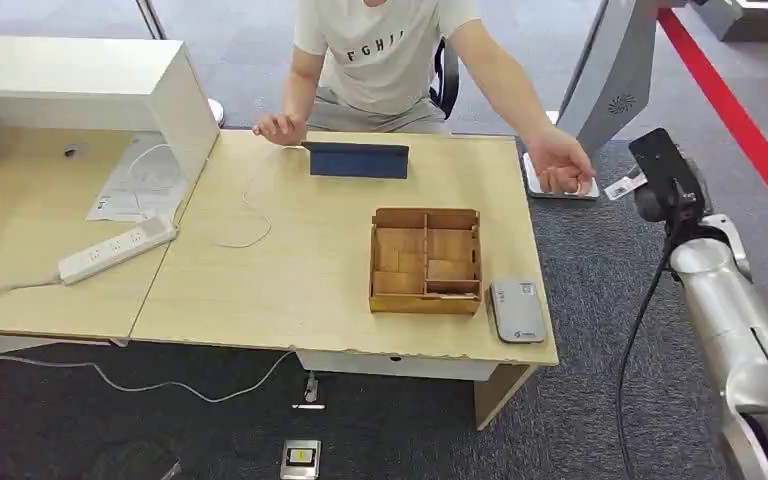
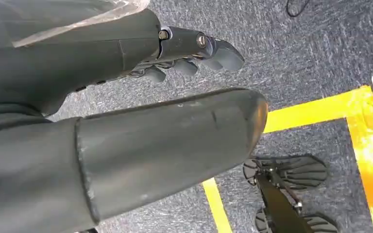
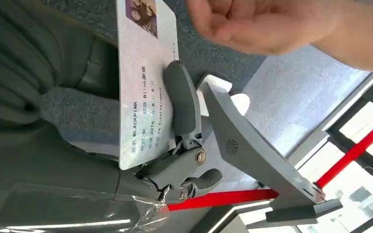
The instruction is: Pass the card to the sensor for recognition and then transmit it.
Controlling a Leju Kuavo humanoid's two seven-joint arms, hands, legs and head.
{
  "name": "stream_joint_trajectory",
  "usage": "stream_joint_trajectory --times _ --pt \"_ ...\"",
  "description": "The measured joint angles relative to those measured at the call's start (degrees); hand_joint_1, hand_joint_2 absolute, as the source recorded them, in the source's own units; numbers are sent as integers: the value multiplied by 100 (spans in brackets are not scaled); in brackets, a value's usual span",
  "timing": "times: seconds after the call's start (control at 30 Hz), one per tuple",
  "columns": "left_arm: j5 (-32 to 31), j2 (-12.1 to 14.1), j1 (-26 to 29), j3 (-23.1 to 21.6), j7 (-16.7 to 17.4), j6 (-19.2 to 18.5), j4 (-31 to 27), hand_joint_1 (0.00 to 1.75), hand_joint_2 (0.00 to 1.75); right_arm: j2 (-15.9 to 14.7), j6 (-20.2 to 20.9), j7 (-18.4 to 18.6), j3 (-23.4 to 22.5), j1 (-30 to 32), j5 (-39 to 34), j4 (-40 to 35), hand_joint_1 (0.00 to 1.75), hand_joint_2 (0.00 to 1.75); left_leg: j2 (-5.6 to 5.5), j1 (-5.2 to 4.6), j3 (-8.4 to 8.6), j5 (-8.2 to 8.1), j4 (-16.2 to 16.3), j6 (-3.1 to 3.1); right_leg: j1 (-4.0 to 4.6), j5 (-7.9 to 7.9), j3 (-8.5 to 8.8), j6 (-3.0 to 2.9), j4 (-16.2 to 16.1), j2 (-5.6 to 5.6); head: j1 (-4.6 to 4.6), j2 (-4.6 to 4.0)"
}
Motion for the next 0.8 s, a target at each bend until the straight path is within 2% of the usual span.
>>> stream_joint_trajectory --times 0.43,0.8 --pt "13 2 0 0 -4 15 0 0 0 15 -142 -144 238 22 61 -63 175 175 -1 0 0 0 0 0 0 0 1 0 0 0 2 0" --pt "37 4 34 0 -20 50 2 0 0 13 -374 -297 411 530 -48 -199 175 175 -1 0 0 0 0 0 0 0 1 0 -1 0 4 0"
